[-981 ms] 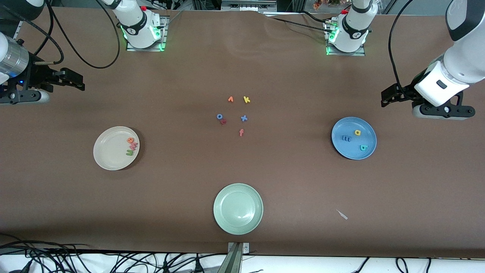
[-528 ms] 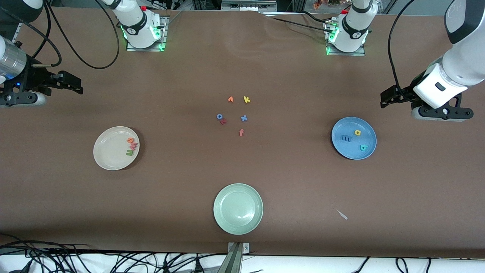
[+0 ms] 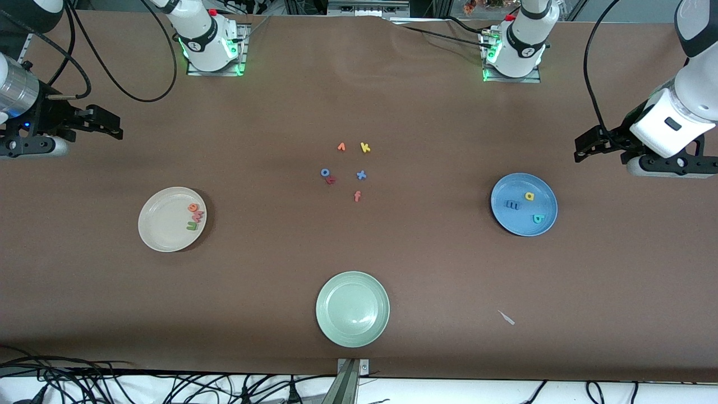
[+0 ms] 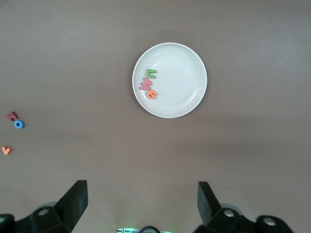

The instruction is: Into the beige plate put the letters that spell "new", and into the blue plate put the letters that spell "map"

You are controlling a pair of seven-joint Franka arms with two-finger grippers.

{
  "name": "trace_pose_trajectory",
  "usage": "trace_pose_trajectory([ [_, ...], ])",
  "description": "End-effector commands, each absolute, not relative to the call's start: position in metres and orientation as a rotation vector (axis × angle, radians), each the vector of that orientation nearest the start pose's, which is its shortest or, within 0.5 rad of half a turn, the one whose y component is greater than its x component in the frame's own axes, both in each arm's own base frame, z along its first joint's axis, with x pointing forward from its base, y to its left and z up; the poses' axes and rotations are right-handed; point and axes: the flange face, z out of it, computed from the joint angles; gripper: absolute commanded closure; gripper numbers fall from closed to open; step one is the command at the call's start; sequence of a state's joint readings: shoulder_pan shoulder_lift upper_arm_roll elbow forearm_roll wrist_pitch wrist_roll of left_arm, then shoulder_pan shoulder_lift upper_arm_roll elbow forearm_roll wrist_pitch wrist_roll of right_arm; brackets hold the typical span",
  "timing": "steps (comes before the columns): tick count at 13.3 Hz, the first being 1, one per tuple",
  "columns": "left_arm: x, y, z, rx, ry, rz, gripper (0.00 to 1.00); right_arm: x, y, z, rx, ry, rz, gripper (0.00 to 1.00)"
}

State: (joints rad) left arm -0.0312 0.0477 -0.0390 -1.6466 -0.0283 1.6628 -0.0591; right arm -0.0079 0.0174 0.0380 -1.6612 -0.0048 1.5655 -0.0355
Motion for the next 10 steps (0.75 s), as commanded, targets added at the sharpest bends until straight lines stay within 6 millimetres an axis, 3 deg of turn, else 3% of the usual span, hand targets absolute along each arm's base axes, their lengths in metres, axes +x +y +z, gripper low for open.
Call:
trace_pose_trajectory([
  [1, 0.5772, -0.0423, 0.5725, -3.146, 0.002, 0.054, 0.00, 0.5559, 0.0147, 0.5764, -3.147, -0.095, 0.167, 0.00],
  [10, 0.5764, -0.0520, 0.5725, -3.146, 0.023, 0.054, 0.00, 0.5557, 0.0148, 0.5763, -3.145, -0.095, 0.169, 0.00],
])
